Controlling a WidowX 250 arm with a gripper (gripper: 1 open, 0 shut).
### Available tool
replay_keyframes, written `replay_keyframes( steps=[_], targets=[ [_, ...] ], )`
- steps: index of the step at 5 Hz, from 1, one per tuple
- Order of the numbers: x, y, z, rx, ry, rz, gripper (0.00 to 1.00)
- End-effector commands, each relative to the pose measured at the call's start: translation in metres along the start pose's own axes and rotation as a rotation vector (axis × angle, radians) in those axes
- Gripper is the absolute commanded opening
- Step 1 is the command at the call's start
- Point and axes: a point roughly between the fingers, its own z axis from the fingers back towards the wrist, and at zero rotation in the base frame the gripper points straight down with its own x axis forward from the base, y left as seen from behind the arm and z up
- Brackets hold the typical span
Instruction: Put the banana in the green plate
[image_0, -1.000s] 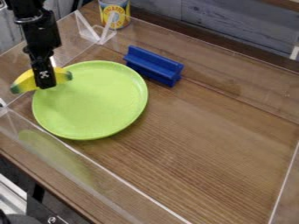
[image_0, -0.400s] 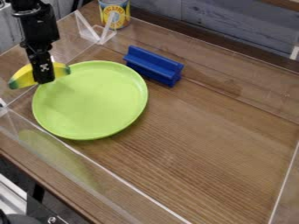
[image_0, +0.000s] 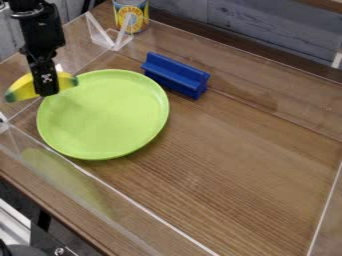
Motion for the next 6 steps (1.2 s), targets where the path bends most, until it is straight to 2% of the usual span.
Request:
replay_keyframes(
  steps=[1,2,3,4,6],
  targets=[
    [0.004,0.011,0.027,0.078,-0.016,-0.015,0.0],
    [0.001,0.008,0.025,0.075,-0.011,0.045,0.0],
    [0.001,0.005,0.024,0.073,-0.001,0.018,1.0],
    [0.001,0.004,0.022,0.073,0.005,-0.007,1.0],
    [0.012,0.005,0.009,0.073,0.006,-0.008,1.0]
  ],
)
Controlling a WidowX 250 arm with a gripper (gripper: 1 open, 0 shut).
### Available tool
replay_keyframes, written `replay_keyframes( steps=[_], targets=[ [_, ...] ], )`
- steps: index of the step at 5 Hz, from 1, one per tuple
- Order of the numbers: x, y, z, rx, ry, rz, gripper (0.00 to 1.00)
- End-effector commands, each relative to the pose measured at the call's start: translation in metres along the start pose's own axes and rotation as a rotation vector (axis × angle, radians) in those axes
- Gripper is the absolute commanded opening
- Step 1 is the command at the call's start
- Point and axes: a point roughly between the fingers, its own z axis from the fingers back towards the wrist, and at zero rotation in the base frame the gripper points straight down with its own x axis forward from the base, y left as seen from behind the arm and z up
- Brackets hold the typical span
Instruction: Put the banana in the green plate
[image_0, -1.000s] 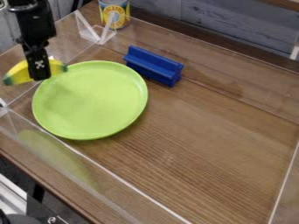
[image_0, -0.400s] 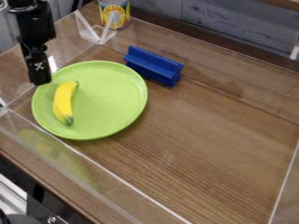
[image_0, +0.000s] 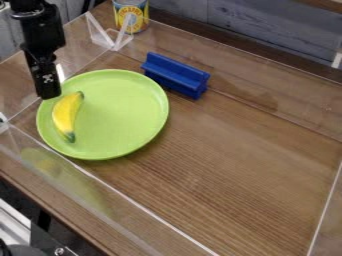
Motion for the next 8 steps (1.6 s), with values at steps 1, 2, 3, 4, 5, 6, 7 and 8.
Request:
replay_keyframes(
  steps=[1,2,3,4,5,6,7,8],
  targets=[
    [0.004,0.008,0.008,0.037,-0.007,0.001,1.0],
    [0.005,0.011,0.005,0.037,-0.006,0.009,1.0],
    [0.01,0.015,0.005,0.037,-0.005,0.009,1.0],
    [0.014,0.018,0.006,0.038,-0.004,0.008,1.0],
    [0.006,0.016,-0.01,0.034,-0.004,0.064,1.0],
    [-0.001,0.012,-0.021,0.037,-0.005,0.132,1.0],
    [-0.006,0.01,-0.03,0.037,-0.005,0.087,1.0],
    [-0.011,0.009,-0.034,0.04,-0.005,0.04,0.0]
  ],
)
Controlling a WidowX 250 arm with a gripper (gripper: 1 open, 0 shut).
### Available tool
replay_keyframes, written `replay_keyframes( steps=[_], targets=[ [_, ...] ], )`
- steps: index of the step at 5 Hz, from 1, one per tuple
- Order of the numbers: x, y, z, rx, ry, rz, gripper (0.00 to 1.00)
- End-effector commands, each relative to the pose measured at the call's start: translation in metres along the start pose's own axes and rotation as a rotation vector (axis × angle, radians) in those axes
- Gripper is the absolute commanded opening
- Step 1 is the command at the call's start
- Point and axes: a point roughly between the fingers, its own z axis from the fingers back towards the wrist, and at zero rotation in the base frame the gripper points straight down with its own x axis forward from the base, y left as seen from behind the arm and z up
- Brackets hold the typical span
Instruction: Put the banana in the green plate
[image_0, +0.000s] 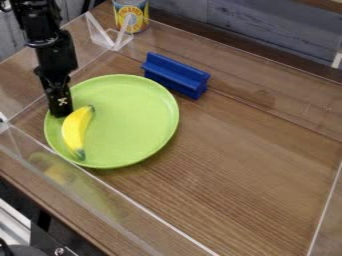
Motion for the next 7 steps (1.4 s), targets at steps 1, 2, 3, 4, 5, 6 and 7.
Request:
replay_keyframes(
  steps=[1,2,3,4,5,6,7],
  targets=[
    [-0.008,-0.001,0.004,0.02,-0.003,0.081,0.0],
    [-0.012,-0.005,0.005,0.016,-0.004,0.175,0.0],
    [-0.016,-0.003,0.009,0.018,-0.003,0.217,0.0],
    [-0.019,-0.002,0.013,0.02,-0.001,0.26,0.0],
    [-0.02,-0.001,0.02,0.023,0.004,0.252,0.0],
    [-0.021,0.001,0.027,0.027,0.007,0.246,0.0],
    [-0.023,0.001,0.032,0.03,0.009,0.271,0.0]
  ],
)
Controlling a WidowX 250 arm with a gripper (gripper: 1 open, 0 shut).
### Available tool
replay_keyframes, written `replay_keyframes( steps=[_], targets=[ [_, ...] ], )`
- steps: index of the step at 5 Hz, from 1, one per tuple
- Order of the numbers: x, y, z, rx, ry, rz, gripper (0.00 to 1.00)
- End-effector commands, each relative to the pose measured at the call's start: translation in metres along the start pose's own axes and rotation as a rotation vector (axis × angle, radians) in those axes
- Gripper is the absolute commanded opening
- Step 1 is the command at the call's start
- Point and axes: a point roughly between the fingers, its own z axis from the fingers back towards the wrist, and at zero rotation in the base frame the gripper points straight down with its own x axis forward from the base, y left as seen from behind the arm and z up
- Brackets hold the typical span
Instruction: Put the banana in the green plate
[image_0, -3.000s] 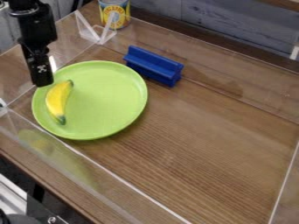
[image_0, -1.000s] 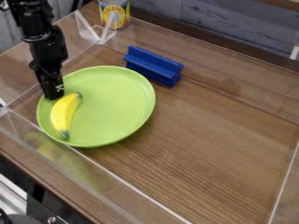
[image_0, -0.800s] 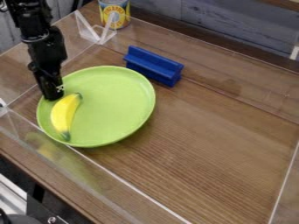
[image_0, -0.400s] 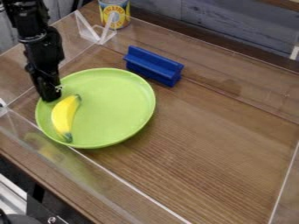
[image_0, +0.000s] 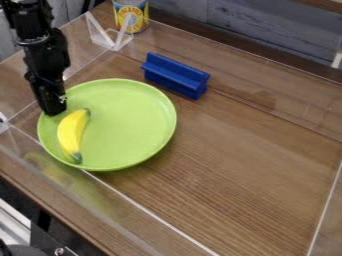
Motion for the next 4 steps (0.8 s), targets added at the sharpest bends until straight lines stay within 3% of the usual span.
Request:
replay_keyframes(
  steps=[1,2,3,4],
  targets=[
    [-0.008,0.012,0.026,0.068,-0.025,0.044,0.0],
    [-0.003,0.011,0.037,0.051,-0.025,0.066,1.0],
    [0.002,0.01,0.047,0.043,-0.028,0.082,1.0],
    [0.006,0.008,0.045,0.038,-0.03,0.124,1.0]
  ],
)
